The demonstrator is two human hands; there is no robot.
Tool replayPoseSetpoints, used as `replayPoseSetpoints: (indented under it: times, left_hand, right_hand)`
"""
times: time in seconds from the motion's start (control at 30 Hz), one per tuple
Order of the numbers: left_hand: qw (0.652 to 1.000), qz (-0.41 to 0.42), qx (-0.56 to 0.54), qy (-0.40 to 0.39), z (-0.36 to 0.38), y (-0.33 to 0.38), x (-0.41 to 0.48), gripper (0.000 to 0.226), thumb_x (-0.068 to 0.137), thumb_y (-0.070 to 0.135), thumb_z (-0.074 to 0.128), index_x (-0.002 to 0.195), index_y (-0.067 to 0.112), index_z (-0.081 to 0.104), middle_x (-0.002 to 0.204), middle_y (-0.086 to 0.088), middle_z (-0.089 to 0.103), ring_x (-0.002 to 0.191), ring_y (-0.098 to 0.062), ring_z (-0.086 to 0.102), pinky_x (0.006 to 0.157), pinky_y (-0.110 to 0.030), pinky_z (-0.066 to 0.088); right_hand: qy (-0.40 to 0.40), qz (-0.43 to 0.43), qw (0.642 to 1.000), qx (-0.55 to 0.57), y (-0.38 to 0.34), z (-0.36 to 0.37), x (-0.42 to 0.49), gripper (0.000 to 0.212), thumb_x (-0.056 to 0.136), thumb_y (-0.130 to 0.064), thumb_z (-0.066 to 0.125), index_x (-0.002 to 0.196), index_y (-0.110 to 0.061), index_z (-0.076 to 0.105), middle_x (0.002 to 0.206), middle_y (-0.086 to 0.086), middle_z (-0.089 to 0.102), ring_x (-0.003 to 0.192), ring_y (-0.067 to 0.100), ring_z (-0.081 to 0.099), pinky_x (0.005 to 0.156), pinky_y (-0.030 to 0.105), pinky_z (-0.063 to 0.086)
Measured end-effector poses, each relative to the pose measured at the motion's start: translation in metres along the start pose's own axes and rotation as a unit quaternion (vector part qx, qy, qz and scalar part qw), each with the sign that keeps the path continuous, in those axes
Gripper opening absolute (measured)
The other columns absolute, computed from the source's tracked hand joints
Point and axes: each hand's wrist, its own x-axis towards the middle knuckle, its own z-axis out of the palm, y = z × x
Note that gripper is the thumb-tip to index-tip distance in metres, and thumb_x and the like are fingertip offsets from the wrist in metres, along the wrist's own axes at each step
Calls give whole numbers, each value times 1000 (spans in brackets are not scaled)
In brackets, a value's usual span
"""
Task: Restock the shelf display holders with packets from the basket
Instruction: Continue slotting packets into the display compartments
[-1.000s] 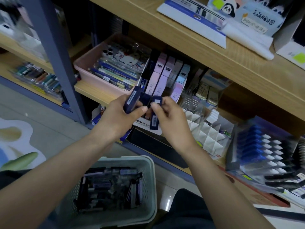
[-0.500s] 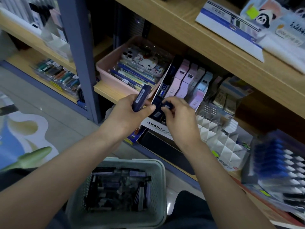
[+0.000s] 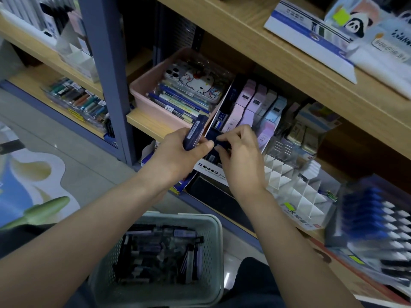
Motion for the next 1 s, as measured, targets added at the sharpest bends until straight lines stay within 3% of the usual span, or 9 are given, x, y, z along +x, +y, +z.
replayPoseSetpoints:
  times: [0.1, 0.17, 0.27, 0.33, 0.47, 0.67, 0.8, 0.93, 1.0]
  left_hand:
    - [1000, 10, 8, -20, 2, -1, 0, 7, 89, 23, 60, 84, 21, 57, 45, 15, 44, 44, 1, 44, 52, -16, 32]
    - [999, 18, 28, -26, 3, -4, 1, 6, 88, 22, 62, 87, 18, 57, 43, 16, 44, 42, 4, 44, 51, -14, 31]
    - [994, 27, 98, -31, 5, -7, 3, 11, 85, 20, 66, 89, 18, 56, 60, 14, 47, 53, 2, 46, 52, -11, 33]
    - [986, 32, 159, -48, 8, -9, 2, 14, 84, 20, 67, 90, 20, 55, 65, 11, 49, 57, -1, 46, 50, -10, 32]
    - [975, 30, 201, -91, 15, -9, -2, 21, 83, 20, 68, 79, 23, 48, 65, 5, 45, 56, -5, 42, 46, -11, 32]
    - [993, -54, 39, -102, 23, 0, -5, 12, 89, 16, 61, 101, 16, 56, 72, 0, 52, 48, -7, 42, 42, -11, 37]
    - [984, -122, -116, -65, 28, 7, -4, 6, 87, 11, 61, 93, 13, 60, 77, -1, 61, 44, -3, 42, 43, -15, 37]
    - [961, -146, -231, -41, 29, 13, -2, 10, 87, 14, 62, 93, 6, 60, 84, -4, 72, 42, -2, 39, 40, -13, 33]
    - [958, -144, -247, -33, 31, 13, -2, 15, 86, 16, 63, 96, 4, 62, 72, 1, 72, 42, -2, 37, 39, -12, 31]
  right_hand:
    - [-6, 26, 1000, 18, -1, -1, 1, 23, 87, -8, 63, 110, -6, 64, 106, 7, 52, 94, 19, 55, 72, 32, 51]
    - [2, 75, 992, 103, -5, -7, 1, 19, 93, -17, 56, 110, -10, 62, 104, 3, 55, 87, 12, 56, 74, 27, 47]
    - [-32, 189, 933, 305, -16, -26, 2, 29, 98, -38, 42, 86, -22, 63, 73, -9, 60, 63, 6, 54, 64, 26, 42]
    - [-94, 222, 903, 355, -20, -39, 0, 32, 94, -46, 45, 74, -28, 63, 60, -13, 59, 54, 1, 51, 58, 22, 40]
    - [-136, 235, 883, 382, -16, -51, -6, 6, 88, -24, 64, 82, -21, 66, 61, -11, 60, 48, -3, 52, 49, 14, 42]
    - [-43, 313, 793, 521, 2, -70, -10, 11, 96, -14, 49, 100, -5, 56, 84, 10, 64, 57, 4, 64, 59, 16, 55]
    - [26, 233, 824, 516, 8, -73, -20, 5, 96, -6, 47, 95, -8, 51, 99, 21, 63, 77, 11, 68, 72, 19, 55]
    - [46, 56, 922, 381, 16, -65, -35, 15, 91, -3, 56, 89, -18, 55, 95, 0, 61, 93, 9, 62, 84, 25, 52]
    - [33, -35, 959, 278, 20, -59, -42, 7, 86, -3, 63, 90, -9, 61, 99, -1, 58, 96, 4, 57, 84, 21, 49]
